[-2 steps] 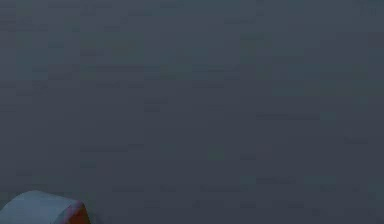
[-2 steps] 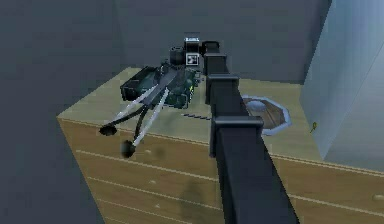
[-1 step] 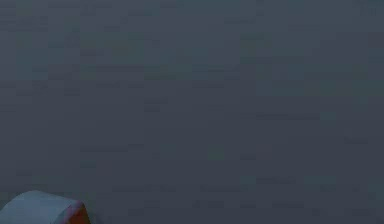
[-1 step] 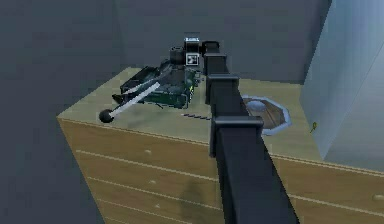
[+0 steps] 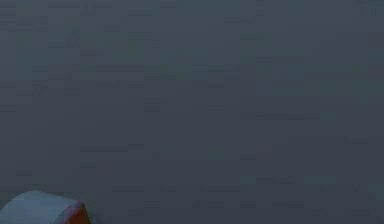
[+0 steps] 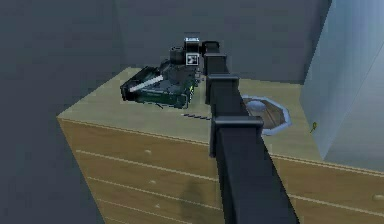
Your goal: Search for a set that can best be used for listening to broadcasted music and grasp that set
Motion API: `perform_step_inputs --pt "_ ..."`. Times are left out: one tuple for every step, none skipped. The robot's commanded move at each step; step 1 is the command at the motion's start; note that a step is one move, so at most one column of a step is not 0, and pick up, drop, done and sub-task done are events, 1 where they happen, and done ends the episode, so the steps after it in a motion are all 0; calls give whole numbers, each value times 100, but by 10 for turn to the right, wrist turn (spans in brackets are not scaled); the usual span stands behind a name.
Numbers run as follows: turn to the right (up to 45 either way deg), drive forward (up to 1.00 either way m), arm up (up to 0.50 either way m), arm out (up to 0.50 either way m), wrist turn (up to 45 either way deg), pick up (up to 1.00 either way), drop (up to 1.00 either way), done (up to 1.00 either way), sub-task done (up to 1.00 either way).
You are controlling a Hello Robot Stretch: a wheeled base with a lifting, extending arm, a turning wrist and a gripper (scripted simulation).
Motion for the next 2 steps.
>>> perform_step_inputs --pt "0 0 0 0 300 0 0 0 0" --pt "0 0 -8 0 0 0 0 0 0"
